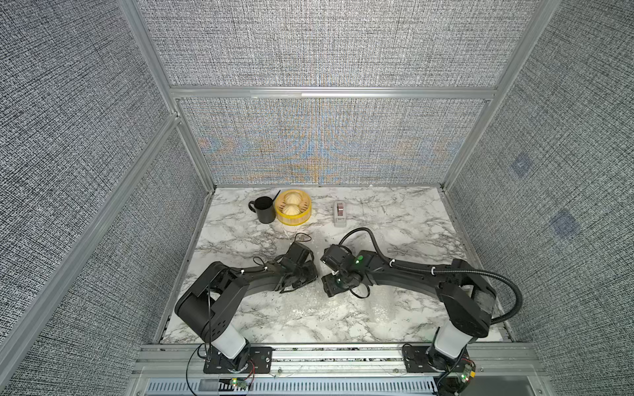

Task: Wrap vases in bubble wrap
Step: Wrap the vase in bubble wrap.

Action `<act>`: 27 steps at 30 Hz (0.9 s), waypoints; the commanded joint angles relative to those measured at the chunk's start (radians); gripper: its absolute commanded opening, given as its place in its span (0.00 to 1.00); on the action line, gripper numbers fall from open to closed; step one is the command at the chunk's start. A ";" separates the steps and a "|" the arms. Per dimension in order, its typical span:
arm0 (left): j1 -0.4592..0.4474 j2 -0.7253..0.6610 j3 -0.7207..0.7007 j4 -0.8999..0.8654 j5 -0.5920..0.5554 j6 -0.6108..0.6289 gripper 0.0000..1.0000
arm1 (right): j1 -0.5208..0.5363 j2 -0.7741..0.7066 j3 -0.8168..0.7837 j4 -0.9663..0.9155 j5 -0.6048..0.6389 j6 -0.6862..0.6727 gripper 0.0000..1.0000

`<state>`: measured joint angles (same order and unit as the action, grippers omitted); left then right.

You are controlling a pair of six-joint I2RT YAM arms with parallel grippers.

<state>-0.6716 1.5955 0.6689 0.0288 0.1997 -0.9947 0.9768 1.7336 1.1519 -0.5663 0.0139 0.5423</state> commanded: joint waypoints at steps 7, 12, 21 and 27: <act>0.015 -0.154 -0.008 -0.092 -0.053 0.012 0.31 | 0.026 0.044 0.006 -0.023 0.041 -0.018 0.64; 0.030 -0.232 0.000 -0.124 -0.057 0.011 0.43 | 0.028 0.034 -0.008 -0.006 0.043 -0.012 0.63; 0.019 -0.107 0.095 -0.049 0.030 0.029 0.55 | 0.031 0.032 -0.024 0.023 0.037 -0.006 0.63; 0.010 -0.018 0.120 -0.049 0.017 0.029 0.61 | 0.031 0.030 -0.030 0.041 0.037 -0.002 0.63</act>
<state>-0.6563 1.5524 0.7799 -0.0601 0.2054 -0.9726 1.0042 1.7504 1.1305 -0.5003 0.0452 0.5552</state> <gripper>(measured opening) 0.613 0.629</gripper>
